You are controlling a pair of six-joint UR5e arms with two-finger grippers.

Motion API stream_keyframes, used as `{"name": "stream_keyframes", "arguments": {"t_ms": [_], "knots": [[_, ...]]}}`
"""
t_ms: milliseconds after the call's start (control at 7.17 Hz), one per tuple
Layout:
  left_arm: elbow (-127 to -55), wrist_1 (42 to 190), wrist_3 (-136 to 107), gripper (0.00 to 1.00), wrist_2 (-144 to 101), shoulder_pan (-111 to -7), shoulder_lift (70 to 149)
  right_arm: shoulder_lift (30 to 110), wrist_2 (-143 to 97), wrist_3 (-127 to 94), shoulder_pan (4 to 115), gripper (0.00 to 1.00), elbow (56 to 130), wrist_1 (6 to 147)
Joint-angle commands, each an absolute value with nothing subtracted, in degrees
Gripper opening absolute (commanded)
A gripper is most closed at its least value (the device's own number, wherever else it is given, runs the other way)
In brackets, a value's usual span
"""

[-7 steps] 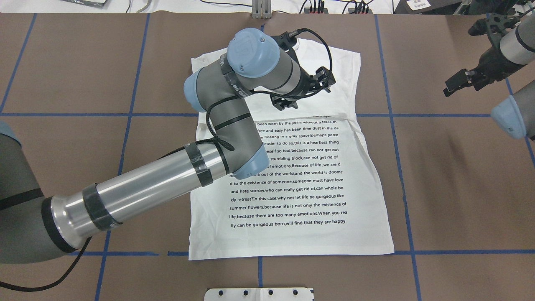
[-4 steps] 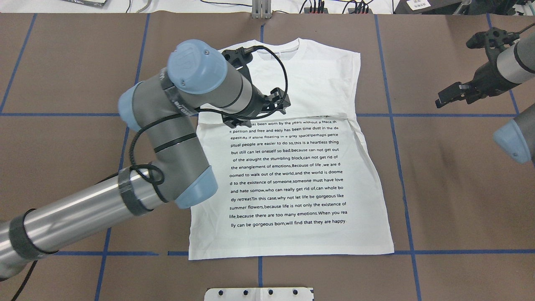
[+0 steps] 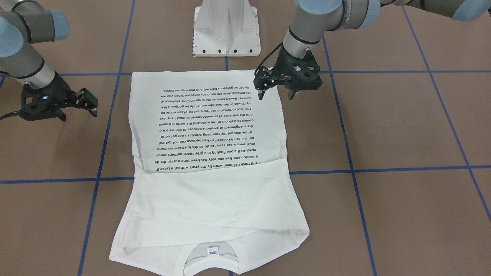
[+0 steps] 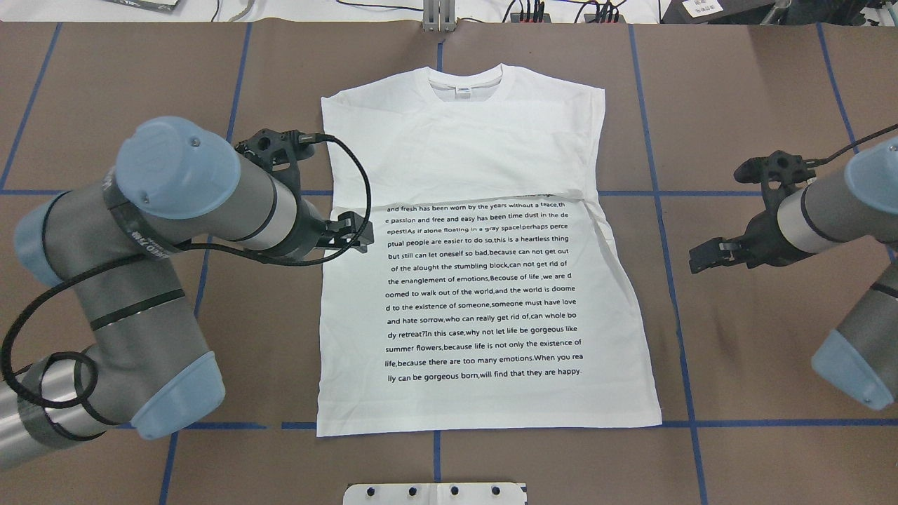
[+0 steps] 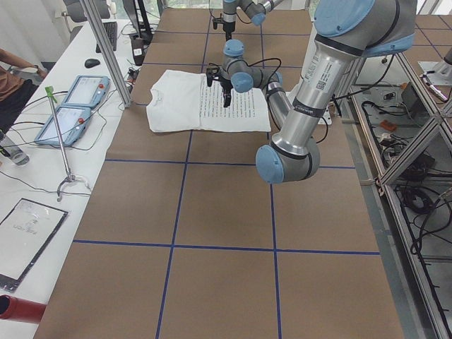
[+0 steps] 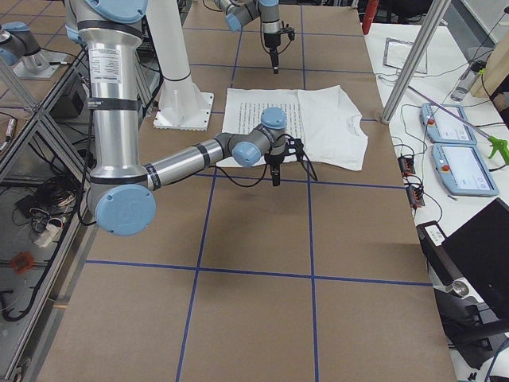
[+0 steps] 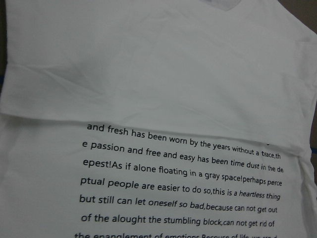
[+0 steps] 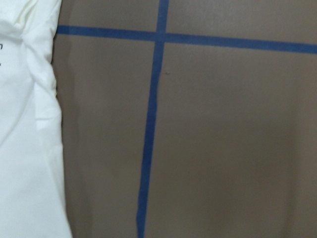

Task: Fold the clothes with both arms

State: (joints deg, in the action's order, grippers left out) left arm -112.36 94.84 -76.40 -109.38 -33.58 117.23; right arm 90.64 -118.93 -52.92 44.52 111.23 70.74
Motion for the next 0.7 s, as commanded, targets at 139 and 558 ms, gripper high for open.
{"name": "stream_keyframes", "arguments": {"t_ms": [139,558], "knots": [[-117.6,96.5,-76.6,1.00,-109.7,-32.0,110.5,91.8,-106.2,-65.0,28.4,1.00,116.7,72.3],[-117.9,96.6,-79.5,1.00,-109.0,-29.2,110.4,91.8,-105.3,-71.7,22.0,0.99,117.3,74.1]]}}
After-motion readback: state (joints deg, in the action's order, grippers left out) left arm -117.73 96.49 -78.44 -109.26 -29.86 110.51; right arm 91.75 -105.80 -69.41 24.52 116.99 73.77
